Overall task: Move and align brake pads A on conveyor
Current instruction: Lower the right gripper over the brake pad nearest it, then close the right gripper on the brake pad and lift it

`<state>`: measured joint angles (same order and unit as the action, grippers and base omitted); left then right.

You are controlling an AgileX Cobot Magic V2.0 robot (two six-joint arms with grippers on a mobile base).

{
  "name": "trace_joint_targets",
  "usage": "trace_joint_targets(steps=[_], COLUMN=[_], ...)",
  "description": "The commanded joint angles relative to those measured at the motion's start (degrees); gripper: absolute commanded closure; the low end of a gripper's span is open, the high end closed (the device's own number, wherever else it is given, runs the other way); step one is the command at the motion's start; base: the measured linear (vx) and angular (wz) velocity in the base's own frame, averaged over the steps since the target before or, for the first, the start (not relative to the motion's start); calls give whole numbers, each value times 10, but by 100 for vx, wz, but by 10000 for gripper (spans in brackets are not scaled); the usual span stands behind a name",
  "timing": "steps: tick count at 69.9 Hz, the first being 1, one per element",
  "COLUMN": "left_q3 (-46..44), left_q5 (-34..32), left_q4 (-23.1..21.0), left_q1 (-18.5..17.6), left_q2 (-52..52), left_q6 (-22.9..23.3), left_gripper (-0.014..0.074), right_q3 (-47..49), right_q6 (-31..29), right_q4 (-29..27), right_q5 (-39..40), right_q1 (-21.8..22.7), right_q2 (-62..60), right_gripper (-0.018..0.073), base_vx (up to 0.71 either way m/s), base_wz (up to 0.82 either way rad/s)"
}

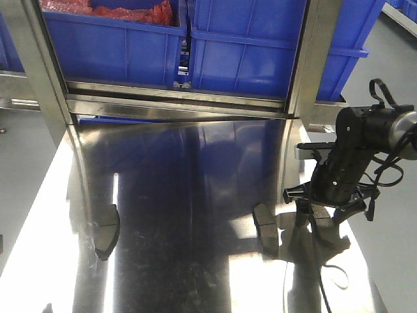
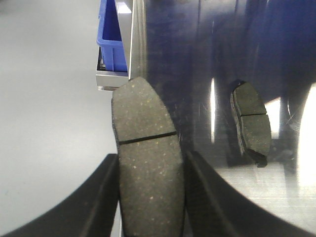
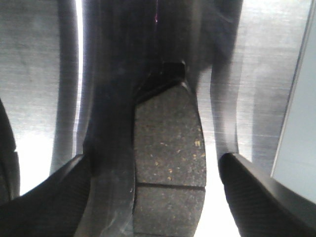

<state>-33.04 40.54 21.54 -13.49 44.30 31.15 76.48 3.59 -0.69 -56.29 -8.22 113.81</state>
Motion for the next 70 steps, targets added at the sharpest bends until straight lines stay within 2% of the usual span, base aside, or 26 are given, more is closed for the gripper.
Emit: trace_joint_targets(steps=[1,16,57,70], left_q3=[-16,-16,-16,-16], left_q5=[-36,-36,-36,-36], left_q4=[10,10,10,10], left_q1=[-3,-3,-3,-3], left_q2=[-7,-7,-7,-7], left_q6=[-1,-1,-1,-1], left_gripper=[469,469,469,469], right_q3=[16,16,16,16], right_q6=[-2,-2,-2,-2], right_q4=[0,0,0,0], right_q5=[5,3,-1,-1], right_q1=[2,2,2,2], right_q2=[-27,-27,-41,-41], right_gripper=[28,97,505,557], base_vx=[0,0,0,0], base_wz=[0,0,0,0])
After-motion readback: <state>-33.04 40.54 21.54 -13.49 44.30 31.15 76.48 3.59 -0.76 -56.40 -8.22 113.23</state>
